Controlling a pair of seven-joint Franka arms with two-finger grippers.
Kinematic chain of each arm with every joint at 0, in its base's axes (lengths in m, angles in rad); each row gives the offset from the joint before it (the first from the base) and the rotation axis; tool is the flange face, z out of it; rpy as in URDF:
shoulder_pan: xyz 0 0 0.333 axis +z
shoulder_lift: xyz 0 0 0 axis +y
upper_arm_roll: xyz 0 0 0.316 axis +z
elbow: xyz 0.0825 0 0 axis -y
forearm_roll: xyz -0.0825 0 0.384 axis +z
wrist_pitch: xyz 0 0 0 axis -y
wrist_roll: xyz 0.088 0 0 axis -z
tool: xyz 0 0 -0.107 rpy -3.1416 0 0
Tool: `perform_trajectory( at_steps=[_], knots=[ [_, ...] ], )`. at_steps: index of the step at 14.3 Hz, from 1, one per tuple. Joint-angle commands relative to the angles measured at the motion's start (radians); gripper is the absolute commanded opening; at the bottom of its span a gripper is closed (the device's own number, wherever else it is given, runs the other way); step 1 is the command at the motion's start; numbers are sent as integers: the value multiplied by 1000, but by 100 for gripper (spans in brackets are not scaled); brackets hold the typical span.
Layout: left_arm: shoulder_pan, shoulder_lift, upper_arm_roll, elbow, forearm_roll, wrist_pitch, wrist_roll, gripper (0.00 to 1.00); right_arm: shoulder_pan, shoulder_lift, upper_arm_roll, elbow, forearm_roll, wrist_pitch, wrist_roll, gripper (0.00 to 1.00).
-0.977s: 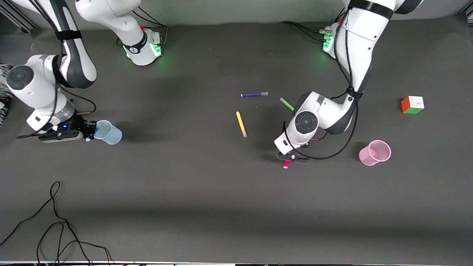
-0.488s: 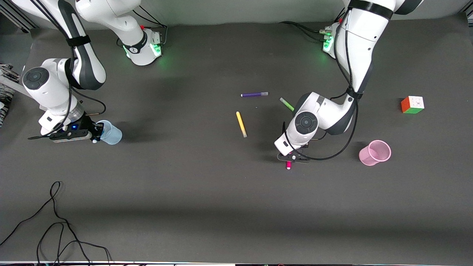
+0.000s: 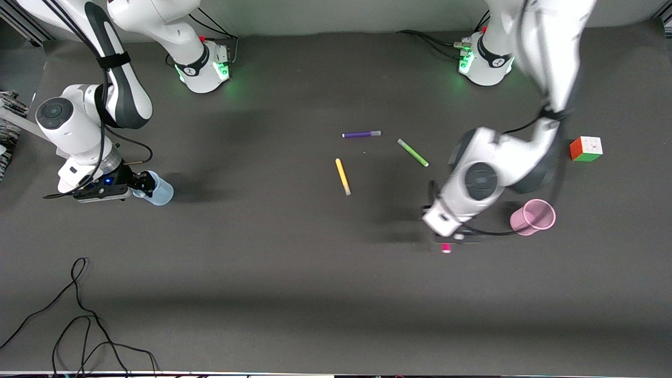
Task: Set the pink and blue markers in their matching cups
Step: 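Drop the blue marker into the blue cup while the left gripper carries pink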
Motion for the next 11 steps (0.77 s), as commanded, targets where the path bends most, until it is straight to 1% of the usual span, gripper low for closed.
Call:
perform_trajectory(
  at_steps=[1, 2, 3, 5, 7, 8, 10, 11],
  knots=[
    [116, -120, -9, -31, -17, -122, 144, 0, 9, -1, 2, 121, 28, -174, 5, 100],
    [156, -143, -9, -31, -18, -176, 206, 0, 21, 2, 6, 174, 71, -245, 3, 100],
    [204, -157, -7, -28, -18, -223, 275, 0, 50, 3, 4, 228, 94, -302, 2, 100],
    [285, -168, -6, -14, -17, -317, 382, 0, 61, 0, 4, 302, 96, -379, 6, 100],
    [350, -156, -4, -6, -14, -368, 471, 0, 61, 2, 6, 395, 96, -457, 2, 100],
    [367, -148, -3, -6, -11, -374, 490, 0, 70, 2, 9, 447, 97, -520, 3, 100],
    [368, -110, -3, -3, 0, -375, 492, 0, 113, -15, 9, 544, 100, -670, 9, 100],
    [368, -90, -3, -2, 5, -386, 492, 0, 121, -24, 9, 581, 112, -721, 32, 100]
  ],
)
